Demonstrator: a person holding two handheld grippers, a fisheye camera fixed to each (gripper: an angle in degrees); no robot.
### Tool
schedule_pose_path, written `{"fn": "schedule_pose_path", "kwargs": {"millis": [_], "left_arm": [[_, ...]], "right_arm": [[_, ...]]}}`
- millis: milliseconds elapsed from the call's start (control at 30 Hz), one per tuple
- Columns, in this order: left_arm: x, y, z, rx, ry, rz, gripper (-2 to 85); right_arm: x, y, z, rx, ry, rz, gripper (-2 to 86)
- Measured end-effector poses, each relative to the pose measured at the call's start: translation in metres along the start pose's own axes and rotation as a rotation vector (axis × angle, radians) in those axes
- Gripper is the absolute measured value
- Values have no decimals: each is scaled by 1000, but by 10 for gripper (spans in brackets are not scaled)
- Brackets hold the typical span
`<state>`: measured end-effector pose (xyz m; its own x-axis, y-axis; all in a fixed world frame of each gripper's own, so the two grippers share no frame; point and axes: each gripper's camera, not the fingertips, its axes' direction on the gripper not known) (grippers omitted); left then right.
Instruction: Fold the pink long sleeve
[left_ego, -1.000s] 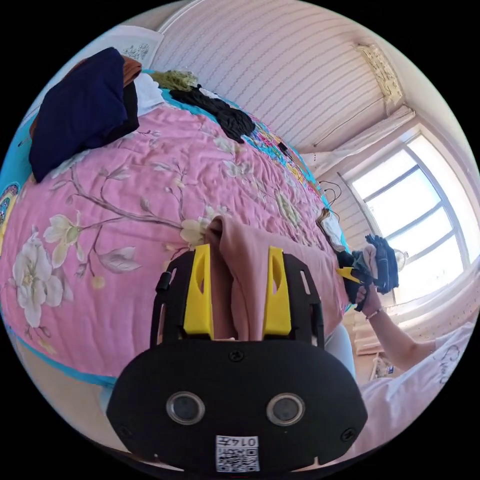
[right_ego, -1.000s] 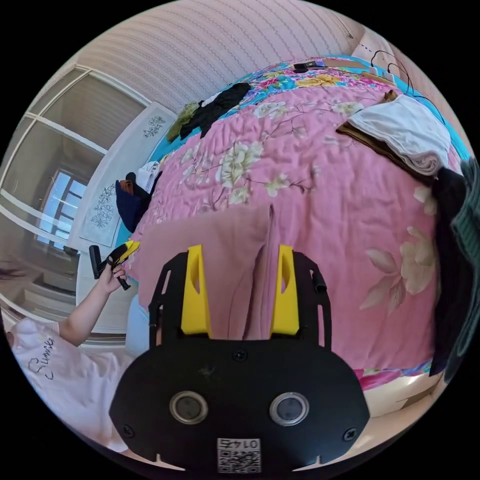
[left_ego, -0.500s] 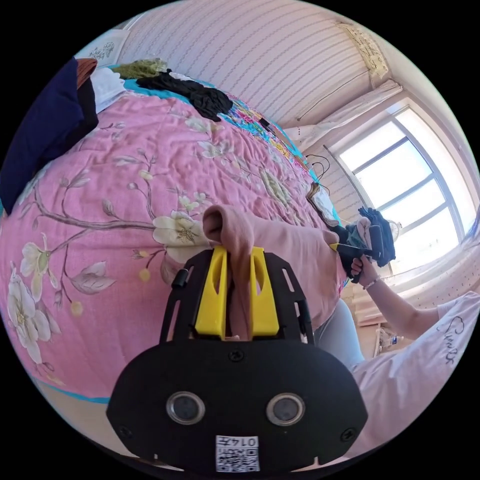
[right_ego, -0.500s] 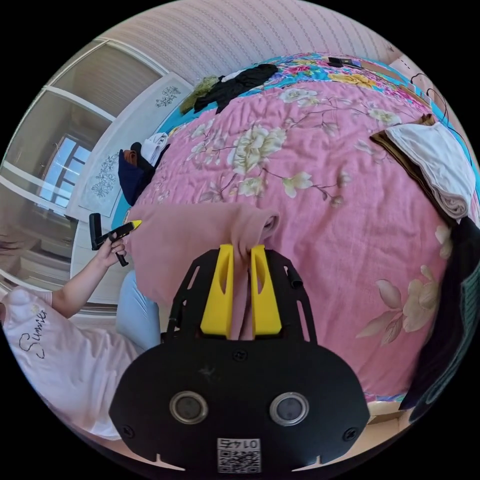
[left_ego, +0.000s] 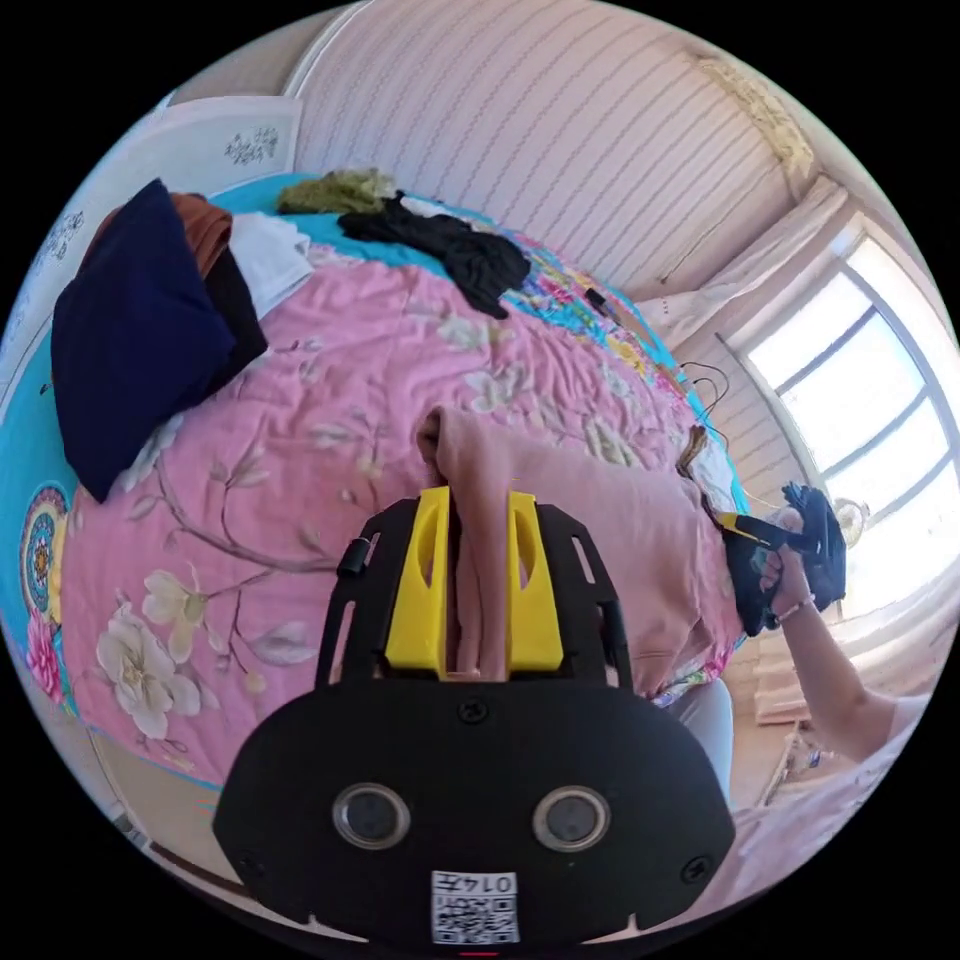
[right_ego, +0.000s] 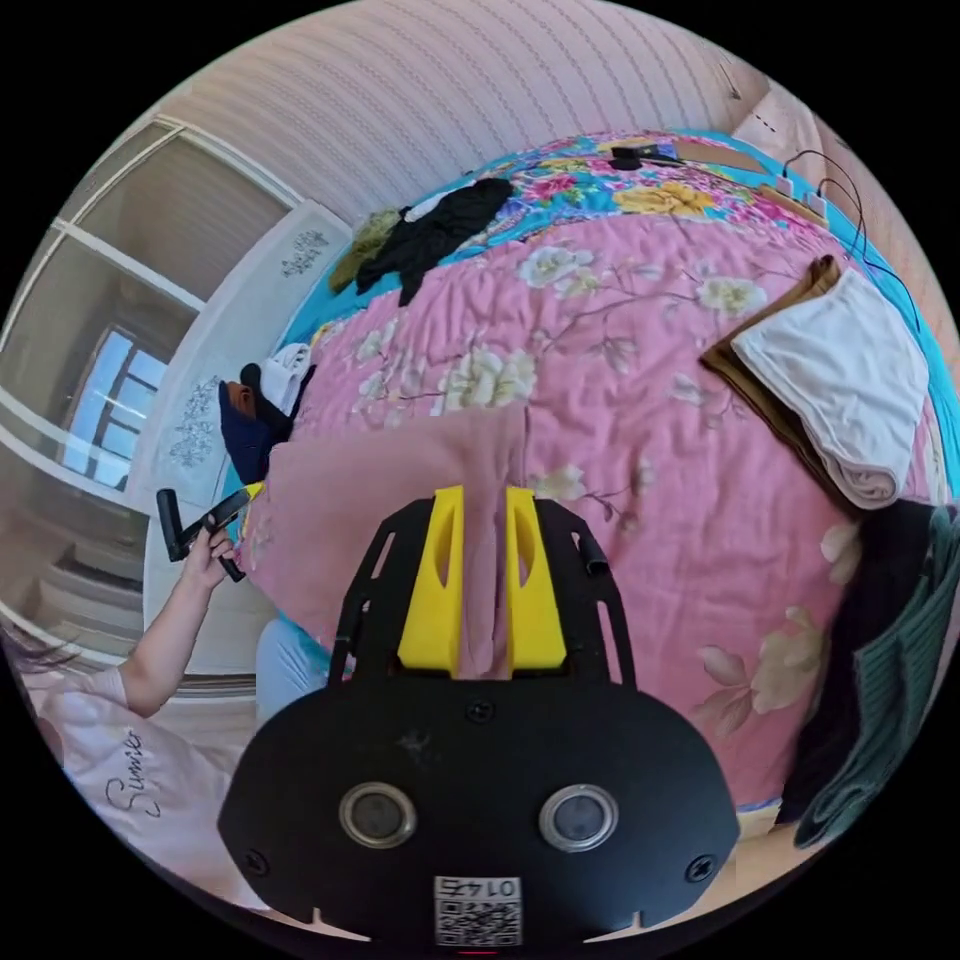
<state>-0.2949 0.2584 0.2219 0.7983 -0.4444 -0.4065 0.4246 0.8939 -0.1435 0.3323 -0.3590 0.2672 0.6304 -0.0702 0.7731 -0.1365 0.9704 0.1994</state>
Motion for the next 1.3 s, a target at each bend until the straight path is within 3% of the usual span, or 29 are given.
{"fn": "schedule_pose_path", "kwargs": {"millis": [133, 433, 600, 800, 900, 1067, 1233, 1267, 1300], "left_arm": [[-1, 39, -5, 37, 54, 16, 64], [96, 132, 23, -95, 103, 288, 44], [128, 153, 60, -162, 109, 294, 36], [166, 151, 76, -162, 145, 331, 0], [187, 152, 76, -123, 122, 390, -7], [228, 145, 112, -99, 52, 471, -10], [256, 154, 172, -212, -63, 510, -10], [255, 164, 195, -302, -77, 502, -10], [253, 170, 198, -275, -72, 495, -10]], "right_arm": [[-27, 39, 19, -11, 12, -116, 30], [-81, 144, 91, -292, 7, -254, -2], [-90, 154, 142, -458, 174, -259, -3], [-109, 154, 188, -749, 161, -367, -4], [-137, 134, 170, -668, 161, -492, -4], [-195, 38, 155, -294, 213, -672, -4], [-220, -29, 211, -273, 223, -650, -5], [-218, -34, 240, -352, 252, -626, -5], [-215, -34, 259, -431, 262, -611, -6]]}}
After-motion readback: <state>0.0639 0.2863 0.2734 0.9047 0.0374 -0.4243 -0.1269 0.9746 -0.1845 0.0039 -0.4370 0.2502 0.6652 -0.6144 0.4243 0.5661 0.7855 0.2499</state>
